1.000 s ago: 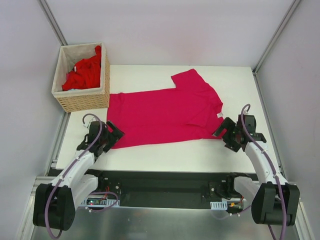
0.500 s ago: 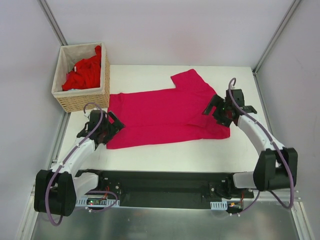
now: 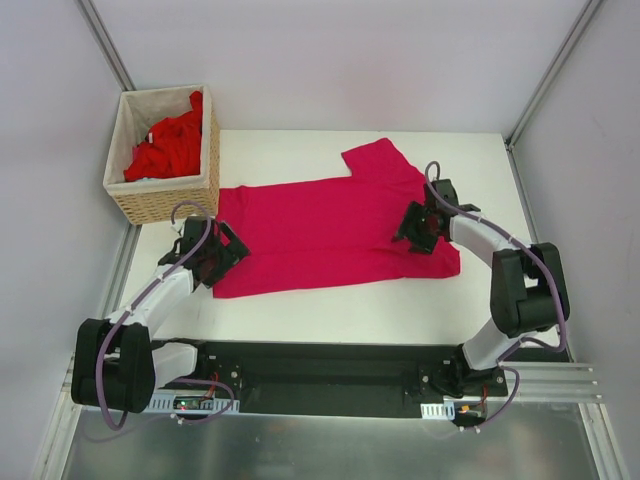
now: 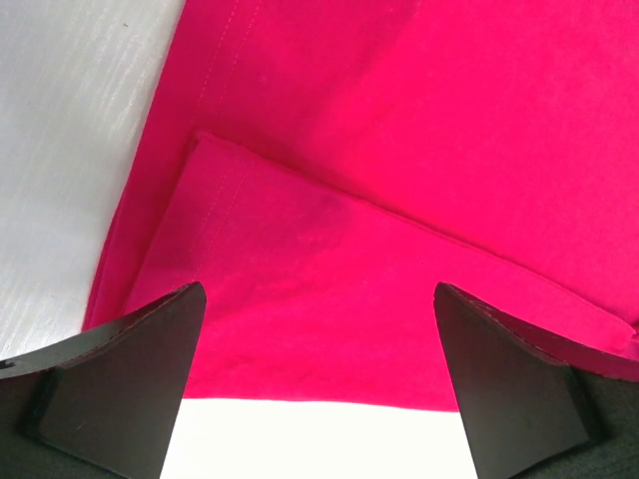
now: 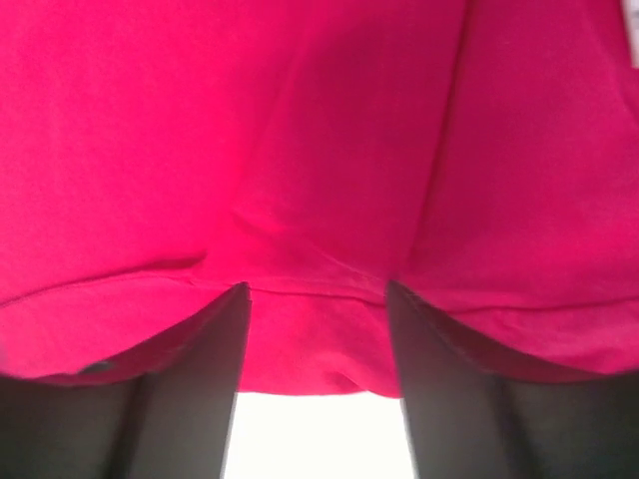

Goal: Fold and stack the t-shirts

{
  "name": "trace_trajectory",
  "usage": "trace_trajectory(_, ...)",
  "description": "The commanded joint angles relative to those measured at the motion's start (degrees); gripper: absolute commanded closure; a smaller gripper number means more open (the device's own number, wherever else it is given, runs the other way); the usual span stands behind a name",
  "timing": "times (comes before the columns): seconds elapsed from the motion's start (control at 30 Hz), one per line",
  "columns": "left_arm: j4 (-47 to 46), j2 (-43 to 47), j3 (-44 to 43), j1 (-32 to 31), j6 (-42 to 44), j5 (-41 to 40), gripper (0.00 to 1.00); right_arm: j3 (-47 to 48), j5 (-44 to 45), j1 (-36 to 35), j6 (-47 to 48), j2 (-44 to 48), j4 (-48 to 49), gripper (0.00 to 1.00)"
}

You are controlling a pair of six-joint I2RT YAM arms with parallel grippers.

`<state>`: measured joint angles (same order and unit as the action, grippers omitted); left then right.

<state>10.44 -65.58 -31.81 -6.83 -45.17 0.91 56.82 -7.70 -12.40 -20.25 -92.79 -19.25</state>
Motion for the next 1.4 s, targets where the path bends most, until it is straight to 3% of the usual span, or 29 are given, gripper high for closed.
trace_trajectory(0.0, -1.03, -0.78, -1.41, -0.46, 1.13, -1.79, 0.01, 3.3, 0.41, -1.22, -0.67, -1.42, 1.76, 0.45)
trace_trajectory(0.17, -1.12, -0.6, -1.32, -0.46, 1.22, -2.14, 0.01, 3.3, 0.94, -1.57, -0.67, -2.04, 1.75, 0.65)
trace_trajectory(0.6, -1.21, -0.16, -0.97, -0.46, 1.31, -1.96, 0.01, 1.28, 4.28, -1.48, 0.65, 3.32, -0.62, 0.65)
trace_trajectory(1.37, -1.12, 0.37, 0.09, -0.46, 1.05, -2.05, 0.01, -4.26, 3.31, 1.5, 1.35, 4.38, 2.11, 0.63)
